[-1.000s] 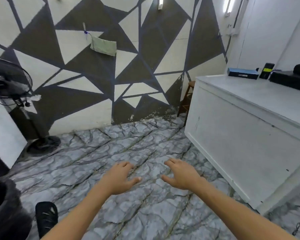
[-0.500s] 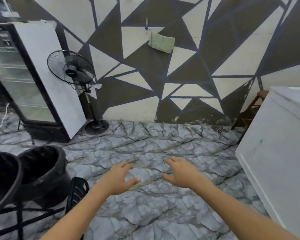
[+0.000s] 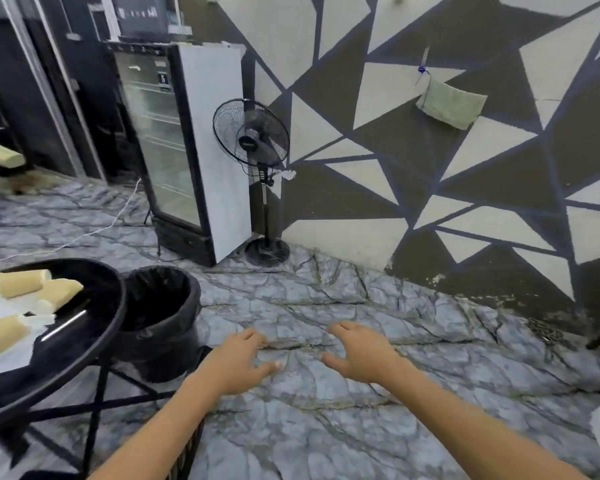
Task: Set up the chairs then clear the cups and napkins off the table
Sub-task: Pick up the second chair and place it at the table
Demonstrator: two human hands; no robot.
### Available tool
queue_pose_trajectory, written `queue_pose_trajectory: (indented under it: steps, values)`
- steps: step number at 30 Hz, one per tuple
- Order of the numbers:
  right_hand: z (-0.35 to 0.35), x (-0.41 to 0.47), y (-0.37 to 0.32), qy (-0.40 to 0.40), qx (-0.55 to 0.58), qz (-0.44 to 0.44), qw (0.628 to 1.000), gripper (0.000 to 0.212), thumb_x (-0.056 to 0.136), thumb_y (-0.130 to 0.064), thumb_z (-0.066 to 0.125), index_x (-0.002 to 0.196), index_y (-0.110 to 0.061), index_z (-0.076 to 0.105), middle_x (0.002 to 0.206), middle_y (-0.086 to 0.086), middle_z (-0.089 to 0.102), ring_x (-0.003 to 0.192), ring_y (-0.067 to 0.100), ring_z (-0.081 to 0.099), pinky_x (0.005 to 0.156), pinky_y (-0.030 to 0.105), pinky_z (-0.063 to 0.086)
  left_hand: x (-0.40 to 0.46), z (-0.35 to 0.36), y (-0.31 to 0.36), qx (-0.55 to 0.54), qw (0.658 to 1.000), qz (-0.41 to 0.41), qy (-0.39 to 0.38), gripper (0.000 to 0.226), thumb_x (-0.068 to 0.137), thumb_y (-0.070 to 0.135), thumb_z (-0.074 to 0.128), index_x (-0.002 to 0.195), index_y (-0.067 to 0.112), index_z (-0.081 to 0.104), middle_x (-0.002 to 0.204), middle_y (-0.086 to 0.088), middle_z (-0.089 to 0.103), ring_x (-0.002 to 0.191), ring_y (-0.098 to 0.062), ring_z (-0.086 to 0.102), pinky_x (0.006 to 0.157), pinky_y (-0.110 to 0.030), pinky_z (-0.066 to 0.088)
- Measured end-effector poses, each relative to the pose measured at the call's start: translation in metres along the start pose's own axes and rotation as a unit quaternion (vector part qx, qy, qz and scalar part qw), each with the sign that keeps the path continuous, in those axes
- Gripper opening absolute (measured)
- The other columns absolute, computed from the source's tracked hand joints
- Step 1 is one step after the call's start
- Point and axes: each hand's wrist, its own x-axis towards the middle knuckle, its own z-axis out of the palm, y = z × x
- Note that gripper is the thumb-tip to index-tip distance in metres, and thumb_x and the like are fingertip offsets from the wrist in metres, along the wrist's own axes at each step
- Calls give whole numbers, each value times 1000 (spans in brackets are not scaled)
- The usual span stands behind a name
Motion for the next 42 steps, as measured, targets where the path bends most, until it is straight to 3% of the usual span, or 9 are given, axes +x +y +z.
queue_pose_trajectory:
  steps: [11,19,26,36,42]
  values:
    - [-13,169,-36,-18,-2,-99,995,67,92,-62,45,142,-19,42,136,3,50,121,26,52,92,38,46,44,-42,-115,-47,991,-119,36,77,89,75,44,148,26,42,152,8,41,138,-22,38,108,-38,43]
    - [10,274,-90,-70,-4,-220,973,62,93,-57,46,139,-14,45,137,8,51,122,28,50,99,41,44,38,-29,-184,-68,967,-243,39,79,91,73,43,151,21,39,154,3,39,140,-23,38,111,-38,40]
    - [51,368,-117,-102,-6,-336,936,57,93,-58,44,128,-13,51,125,6,56,114,26,53,86,36,46,59,8,-213,-124,931,-337,65,73,94,69,44,148,21,41,150,1,41,139,-22,38,110,-39,41]
    - [153,420,-143,-160,-9,-401,902,65,94,-58,46,140,-13,45,139,8,51,127,29,47,104,42,41,64,95,-260,-182,895,-396,91,75,93,70,45,148,19,43,145,1,47,133,-24,46,107,-39,44]
    - [235,420,-172,-187,-27,-429,883,64,93,-58,47,137,-13,48,134,8,54,122,28,50,99,39,43,54,169,-289,-219,884,-407,72,69,93,70,46,144,24,45,145,5,47,131,-22,45,107,-36,42]
